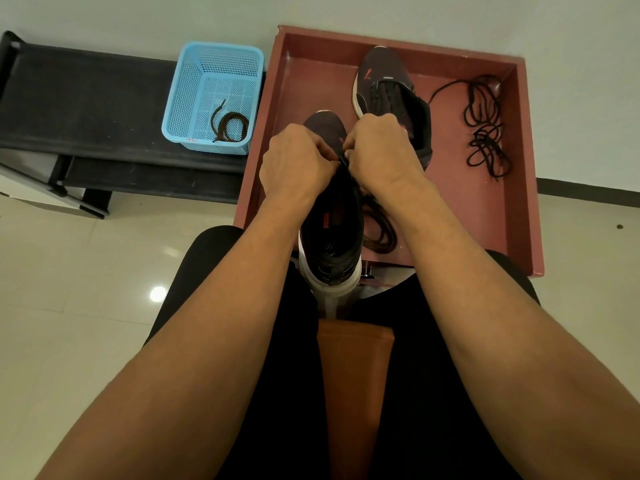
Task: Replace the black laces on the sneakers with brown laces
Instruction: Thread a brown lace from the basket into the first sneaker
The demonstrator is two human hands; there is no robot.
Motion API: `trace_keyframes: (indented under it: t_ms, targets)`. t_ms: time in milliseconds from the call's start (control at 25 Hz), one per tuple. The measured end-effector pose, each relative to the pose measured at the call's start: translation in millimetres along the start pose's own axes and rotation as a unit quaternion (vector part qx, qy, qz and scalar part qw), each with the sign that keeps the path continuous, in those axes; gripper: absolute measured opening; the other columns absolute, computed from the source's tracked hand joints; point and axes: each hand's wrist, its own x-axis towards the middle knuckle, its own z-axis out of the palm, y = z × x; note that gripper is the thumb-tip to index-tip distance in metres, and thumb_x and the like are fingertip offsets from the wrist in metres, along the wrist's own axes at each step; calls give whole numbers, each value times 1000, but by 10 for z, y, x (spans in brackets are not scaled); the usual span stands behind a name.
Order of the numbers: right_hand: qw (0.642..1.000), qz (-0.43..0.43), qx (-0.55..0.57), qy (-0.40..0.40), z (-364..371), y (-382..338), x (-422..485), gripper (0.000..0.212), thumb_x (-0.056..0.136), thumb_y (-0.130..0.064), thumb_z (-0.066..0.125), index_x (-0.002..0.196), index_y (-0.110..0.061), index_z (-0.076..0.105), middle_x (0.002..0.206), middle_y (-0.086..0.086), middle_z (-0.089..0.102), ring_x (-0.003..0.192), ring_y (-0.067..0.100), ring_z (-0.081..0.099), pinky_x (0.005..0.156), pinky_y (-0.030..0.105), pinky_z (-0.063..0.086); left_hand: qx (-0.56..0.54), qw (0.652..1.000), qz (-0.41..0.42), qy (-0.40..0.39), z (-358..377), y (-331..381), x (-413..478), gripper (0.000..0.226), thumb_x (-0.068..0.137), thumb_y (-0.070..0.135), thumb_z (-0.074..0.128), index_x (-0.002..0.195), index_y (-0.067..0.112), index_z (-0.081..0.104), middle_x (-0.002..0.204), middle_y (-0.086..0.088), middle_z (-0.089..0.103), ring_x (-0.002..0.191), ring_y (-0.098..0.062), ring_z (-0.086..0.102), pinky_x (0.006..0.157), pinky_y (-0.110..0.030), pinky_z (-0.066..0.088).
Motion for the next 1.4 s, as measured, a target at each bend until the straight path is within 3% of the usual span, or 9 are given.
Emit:
trace_keyframes:
  t_ms: [160, 280, 400, 560, 800, 1000, 1080, 1240, 1400]
  targets:
    - [999, 7, -1, 40, -24, -16, -11, 15, 94, -14, 75, 109, -13, 75, 113, 17, 65, 108, 35, 64, 88, 41, 56, -2, 1000, 4, 7, 16, -20, 13, 11, 88, 35, 83, 99, 31, 82, 95, 10, 71, 83, -5, 58, 71, -25, 48]
    - [1000, 3, -1, 26, -20, -12, -8, 15, 96, -15, 73, 111, -11, 75, 113, 17, 67, 104, 35, 67, 88, 42, 59, 5, 999, 17, 28, 41, -20, -13, 9, 88, 35, 83, 96, 30, 82, 97, 8, 74, 80, -5, 59, 61, -20, 45]
    - [999, -12, 11, -38, -64, 5, 5, 19, 95, -24, 69, 108, -12, 76, 105, 13, 70, 92, 31, 68, 79, 40, 59, 19, 999, 20, 38, 39, -12, -19, 9, 87, 34, 83, 95, 30, 83, 97, 6, 75, 81, -9, 64, 61, -22, 46]
    - [988, -31, -13, -151, -184, -31, -46, 17, 83, -29, 71, 85, -13, 69, 80, 5, 65, 79, 28, 65, 71, 37, 56, 49, 998, 26, 43, 48, -12, 8, 9, 85, 33, 83, 94, 32, 84, 93, 8, 76, 75, -9, 62, 53, -18, 40]
    - [993, -22, -16, -119, -219, -91, -147, 12, 86, -14, 72, 95, -9, 65, 92, 10, 61, 80, 30, 60, 69, 33, 44, 108, 991, 31, 73, 142, -49, 79, 29, 78, 44, 80, 102, 27, 80, 98, 4, 75, 88, -18, 72, 62, -28, 49]
    - [993, -1, -9, -119, -257, -106, -195, 11, 86, -7, 70, 86, -9, 59, 81, 6, 53, 77, 29, 59, 67, 31, 43, 121, 987, 90, 48, 130, -13, 62, 20, 82, 36, 83, 92, 19, 79, 113, -4, 63, 99, -24, 66, 74, -40, 56]
    - [994, 2, -15, -113, -267, -116, -207, 11, 86, -5, 69, 93, -8, 62, 86, 7, 56, 83, 30, 61, 68, 34, 45, 124, 987, 101, 32, 94, 6, 32, 20, 84, 34, 82, 91, 15, 78, 118, -6, 58, 103, -27, 63, 77, -45, 56]
    - [995, -19, -29, -95, -245, -114, -185, 51, 85, -3, 72, 134, -11, 60, 128, 13, 57, 114, 35, 61, 88, 42, 53, 112, 989, 98, 17, -15, 29, -12, 29, 82, 38, 76, 94, 12, 74, 117, -5, 57, 100, -25, 62, 72, -41, 49]
    - [996, -30, -14, -83, -203, -89, -158, 51, 84, -4, 76, 133, -18, 65, 132, 9, 57, 116, 34, 62, 91, 43, 56, 81, 995, 54, 19, -213, 8, -53, 19, 78, 42, 75, 78, 23, 75, 100, 4, 64, 85, -16, 60, 71, -36, 43]
